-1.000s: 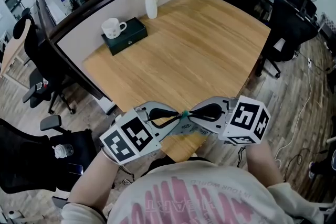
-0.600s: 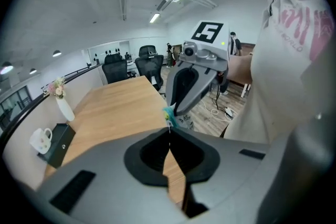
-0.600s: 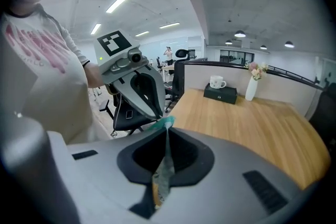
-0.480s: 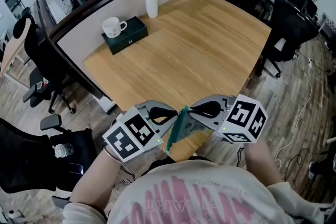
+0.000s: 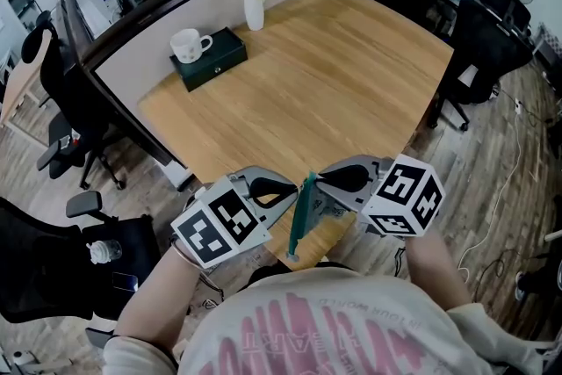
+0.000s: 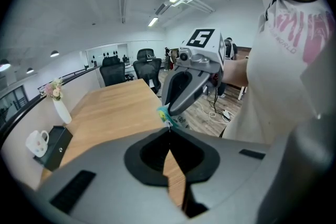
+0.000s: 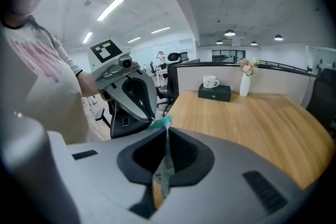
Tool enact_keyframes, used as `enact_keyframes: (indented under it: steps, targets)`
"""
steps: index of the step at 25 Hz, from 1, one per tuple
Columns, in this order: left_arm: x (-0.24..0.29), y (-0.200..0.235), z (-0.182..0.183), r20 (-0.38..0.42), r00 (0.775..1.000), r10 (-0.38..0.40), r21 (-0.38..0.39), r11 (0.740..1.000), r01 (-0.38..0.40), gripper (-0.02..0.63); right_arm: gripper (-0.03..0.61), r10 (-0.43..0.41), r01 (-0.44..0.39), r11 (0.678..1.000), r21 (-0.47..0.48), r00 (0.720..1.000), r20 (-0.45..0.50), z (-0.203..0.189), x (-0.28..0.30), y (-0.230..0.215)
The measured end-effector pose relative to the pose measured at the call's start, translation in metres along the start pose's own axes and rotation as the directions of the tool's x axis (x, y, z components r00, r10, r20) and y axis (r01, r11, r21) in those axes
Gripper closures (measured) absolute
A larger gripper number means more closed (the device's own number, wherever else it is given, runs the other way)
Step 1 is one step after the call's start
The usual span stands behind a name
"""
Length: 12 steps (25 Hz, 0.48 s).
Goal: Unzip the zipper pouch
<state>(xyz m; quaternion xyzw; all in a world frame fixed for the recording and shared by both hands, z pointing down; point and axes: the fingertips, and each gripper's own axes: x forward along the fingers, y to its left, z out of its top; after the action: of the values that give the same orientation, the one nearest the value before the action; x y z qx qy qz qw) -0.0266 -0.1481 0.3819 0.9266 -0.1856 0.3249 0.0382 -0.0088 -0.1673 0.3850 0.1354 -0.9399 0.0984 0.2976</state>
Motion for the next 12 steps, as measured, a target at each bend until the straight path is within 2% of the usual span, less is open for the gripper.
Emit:
enact_keyframes:
  steps: [4, 12]
  targets:
    - [-0.001, 0.003, 0.0, 0.008, 1.0, 0.015, 0.005, 1.0, -0.015, 0.609, 0.575, -0.034, 0.033, 0.998, 0.055, 0.999, 0.022, 0.003, -0.003, -0.01]
    - [-0.005, 0.005, -0.002, 0.034, 0.999, 0.013, -0.033, 0.999, -0.012, 0.609, 0.575, -0.048, 0.044, 0.995, 0.087, 0.998, 0.034, 0.005, 0.002, -0.011]
